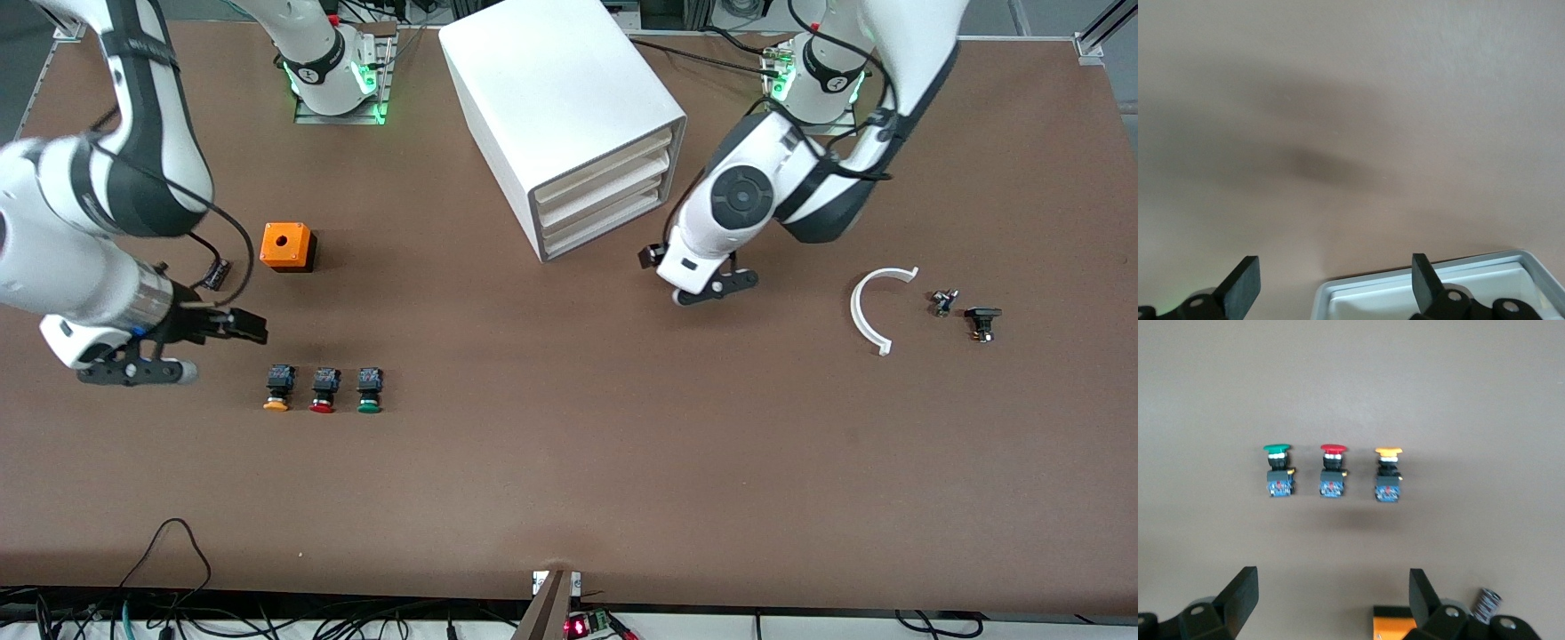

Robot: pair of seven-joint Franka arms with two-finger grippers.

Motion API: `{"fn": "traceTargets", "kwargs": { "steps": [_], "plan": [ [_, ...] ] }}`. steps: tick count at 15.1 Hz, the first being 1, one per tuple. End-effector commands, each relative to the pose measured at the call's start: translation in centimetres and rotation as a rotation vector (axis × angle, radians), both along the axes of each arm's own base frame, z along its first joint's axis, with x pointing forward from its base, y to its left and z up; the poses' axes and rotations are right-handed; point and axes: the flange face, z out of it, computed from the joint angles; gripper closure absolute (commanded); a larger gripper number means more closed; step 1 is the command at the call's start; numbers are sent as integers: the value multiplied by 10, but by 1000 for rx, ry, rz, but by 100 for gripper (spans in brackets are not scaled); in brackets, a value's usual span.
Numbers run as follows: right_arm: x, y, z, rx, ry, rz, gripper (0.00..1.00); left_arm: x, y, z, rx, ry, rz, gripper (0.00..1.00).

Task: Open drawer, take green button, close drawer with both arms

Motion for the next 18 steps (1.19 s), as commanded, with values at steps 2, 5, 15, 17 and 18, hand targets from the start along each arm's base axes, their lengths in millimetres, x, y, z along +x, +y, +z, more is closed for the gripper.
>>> {"fn": "traceTargets", "kwargs": {
  "steps": [2, 5, 15, 17, 18],
  "plan": [
    [-42, -5, 64, -17, 12, 11, 0, 40, 46, 57, -7, 1, -126, 0],
    [-58, -7, 111, -53, 12, 29, 0, 63, 93, 99, -1, -14, -199, 0],
    [-64, -7, 174, -52, -33, -3, 0, 83, 245, 201, 0, -196, -408, 0],
    [-64, -6, 174, -54, -31, 0, 0, 69, 266, 211, -36, -251, -361, 0],
    [-63, -9, 174, -54, -31, -6, 0, 60, 269, 216, -34, -270, -371, 0]
  ]
}}
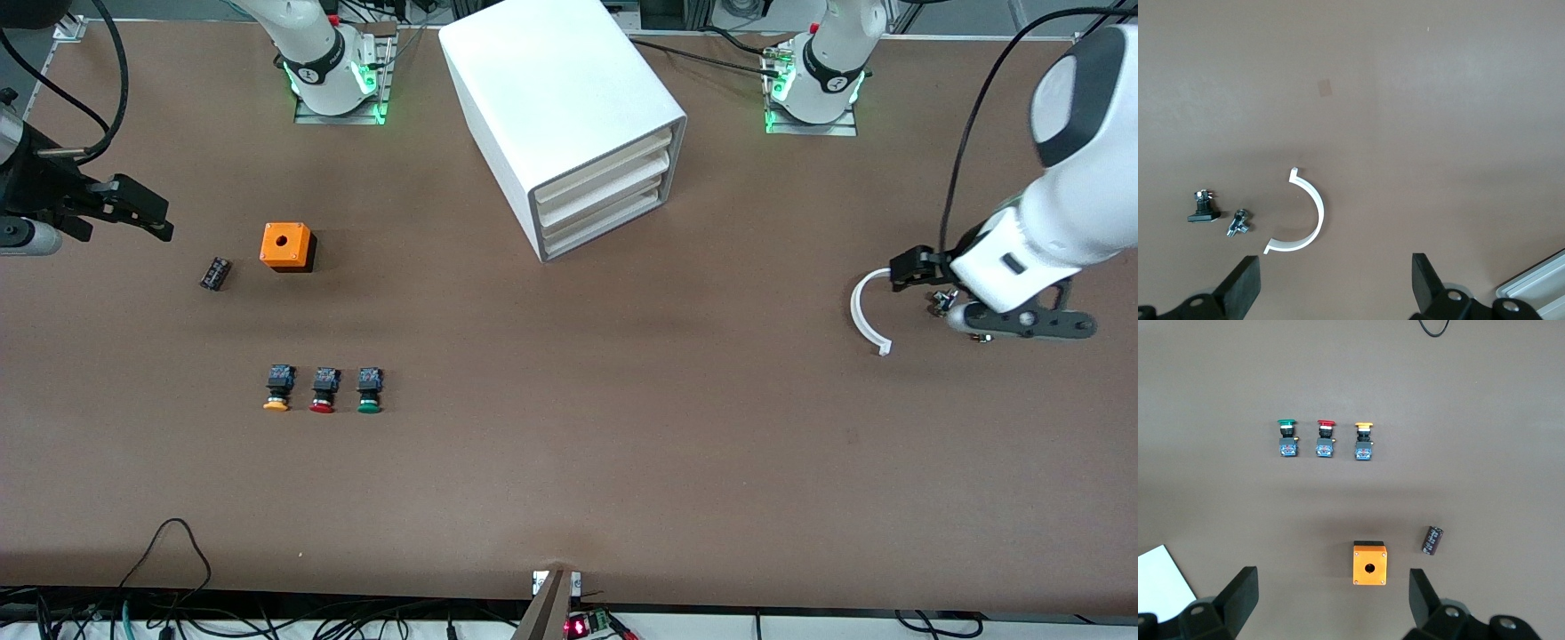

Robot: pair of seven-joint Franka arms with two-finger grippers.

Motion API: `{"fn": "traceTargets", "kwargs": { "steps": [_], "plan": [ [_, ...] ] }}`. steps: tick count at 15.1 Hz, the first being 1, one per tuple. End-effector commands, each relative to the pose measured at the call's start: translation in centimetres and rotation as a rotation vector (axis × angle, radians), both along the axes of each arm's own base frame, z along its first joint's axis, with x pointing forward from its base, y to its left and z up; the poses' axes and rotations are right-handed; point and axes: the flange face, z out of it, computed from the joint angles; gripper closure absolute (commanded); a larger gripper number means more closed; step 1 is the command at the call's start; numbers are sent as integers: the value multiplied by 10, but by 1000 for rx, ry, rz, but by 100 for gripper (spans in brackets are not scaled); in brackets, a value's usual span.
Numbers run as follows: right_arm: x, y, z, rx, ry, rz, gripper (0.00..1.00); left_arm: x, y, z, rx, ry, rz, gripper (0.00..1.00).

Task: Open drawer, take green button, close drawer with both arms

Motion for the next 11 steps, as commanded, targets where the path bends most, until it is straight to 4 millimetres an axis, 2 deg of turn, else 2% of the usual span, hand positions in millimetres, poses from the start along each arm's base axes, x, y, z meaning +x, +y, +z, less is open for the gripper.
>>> {"fn": "traceTargets", "kwargs": {
  "steps": [1, 2, 4, 6, 11],
  "plan": [
    [1, 0, 5, -16, 6, -8, 0, -36, 12, 17, -13, -74, -4, 0],
    [1, 1, 5, -16, 6, -5, 0, -40, 10, 24, -11, -94, -1, 0],
    [1, 2, 5, -17, 5, -7, 0, -43, 23, 31, -8, -107, 21, 0],
    [2, 2, 12, -18, -8, -8, 0, -48, 18, 37, -7, -107, 12, 0],
    [2, 2, 13, -17, -13, -8, 0, -51, 20, 33, 13, -45, 7, 0]
  ]
}}
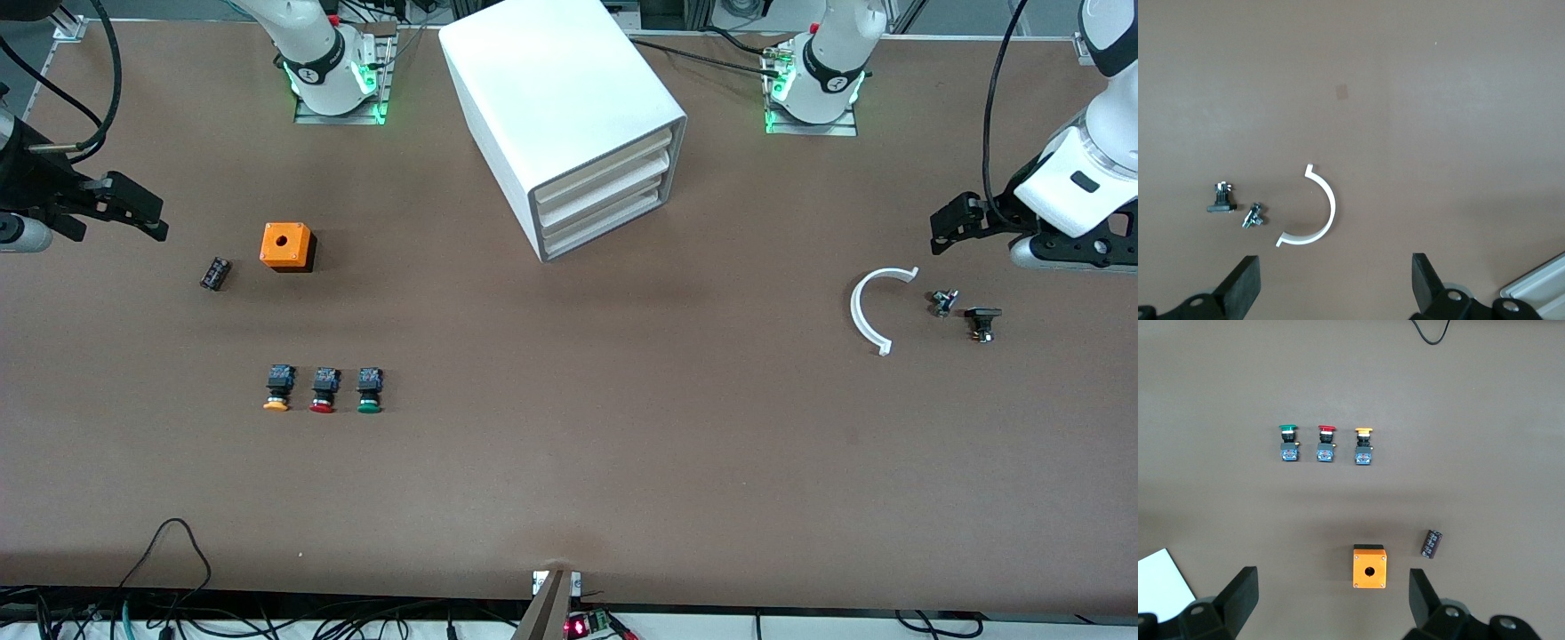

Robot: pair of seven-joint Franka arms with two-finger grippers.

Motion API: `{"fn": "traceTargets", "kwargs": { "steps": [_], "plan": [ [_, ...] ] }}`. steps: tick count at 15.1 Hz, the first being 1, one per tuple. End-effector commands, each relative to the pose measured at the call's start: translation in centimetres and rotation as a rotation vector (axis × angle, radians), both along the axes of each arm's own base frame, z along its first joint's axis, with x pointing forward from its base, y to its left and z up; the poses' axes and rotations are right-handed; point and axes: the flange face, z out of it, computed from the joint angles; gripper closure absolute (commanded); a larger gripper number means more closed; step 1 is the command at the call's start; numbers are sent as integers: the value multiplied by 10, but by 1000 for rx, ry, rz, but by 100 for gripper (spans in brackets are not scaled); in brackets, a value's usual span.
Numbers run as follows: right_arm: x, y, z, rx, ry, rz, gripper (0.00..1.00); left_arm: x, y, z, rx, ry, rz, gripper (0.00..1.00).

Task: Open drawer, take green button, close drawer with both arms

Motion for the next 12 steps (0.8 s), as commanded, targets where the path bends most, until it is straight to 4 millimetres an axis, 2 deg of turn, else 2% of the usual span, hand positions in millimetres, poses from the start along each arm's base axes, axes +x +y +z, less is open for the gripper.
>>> {"fn": "traceTargets", "kwargs": {
  "steps": [1, 12],
  "plan": [
    [2, 3, 6, -18, 2, -8, 0, -5, 1, 0, 1, 14, -21, 0],
    [2, 0, 6, -26, 2, -10, 0, -5, -4, 2, 1, 12, -30, 0]
  ]
}}
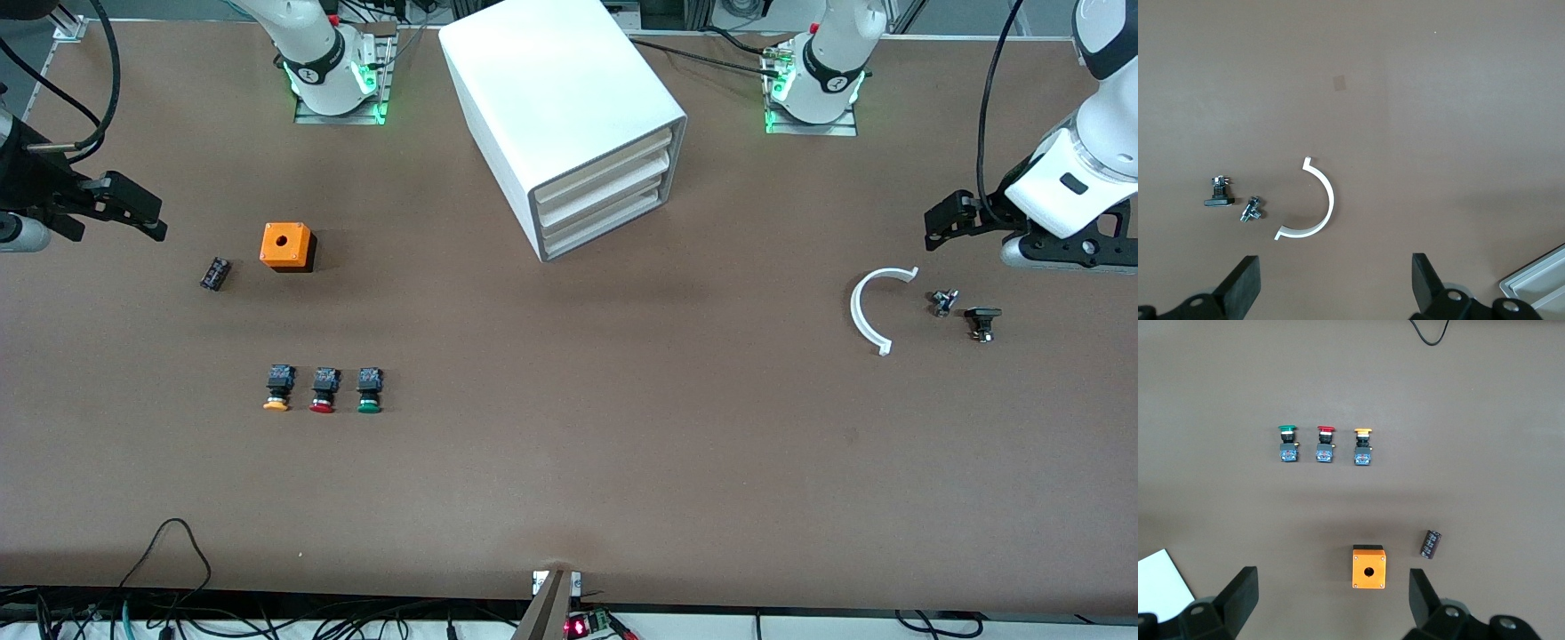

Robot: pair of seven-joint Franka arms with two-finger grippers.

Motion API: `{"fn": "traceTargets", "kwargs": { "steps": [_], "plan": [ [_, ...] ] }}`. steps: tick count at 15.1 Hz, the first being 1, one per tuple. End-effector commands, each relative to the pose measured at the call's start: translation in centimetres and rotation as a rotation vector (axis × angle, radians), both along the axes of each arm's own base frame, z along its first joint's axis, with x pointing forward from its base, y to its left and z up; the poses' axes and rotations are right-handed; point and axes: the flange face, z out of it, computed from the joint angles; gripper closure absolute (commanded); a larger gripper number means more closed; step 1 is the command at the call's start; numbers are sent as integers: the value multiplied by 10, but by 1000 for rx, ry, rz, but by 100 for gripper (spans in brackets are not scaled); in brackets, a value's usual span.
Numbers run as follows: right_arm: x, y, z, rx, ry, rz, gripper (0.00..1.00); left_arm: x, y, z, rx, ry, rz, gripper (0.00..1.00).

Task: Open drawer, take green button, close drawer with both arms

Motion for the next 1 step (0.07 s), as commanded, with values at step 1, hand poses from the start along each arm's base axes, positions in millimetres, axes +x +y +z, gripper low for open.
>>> {"fn": "traceTargets", "kwargs": {
  "steps": [1],
  "plan": [
    [1, 1, 5, -23, 5, -7, 0, -4, 0, 5, 1, 2, -23, 0]
  ]
}}
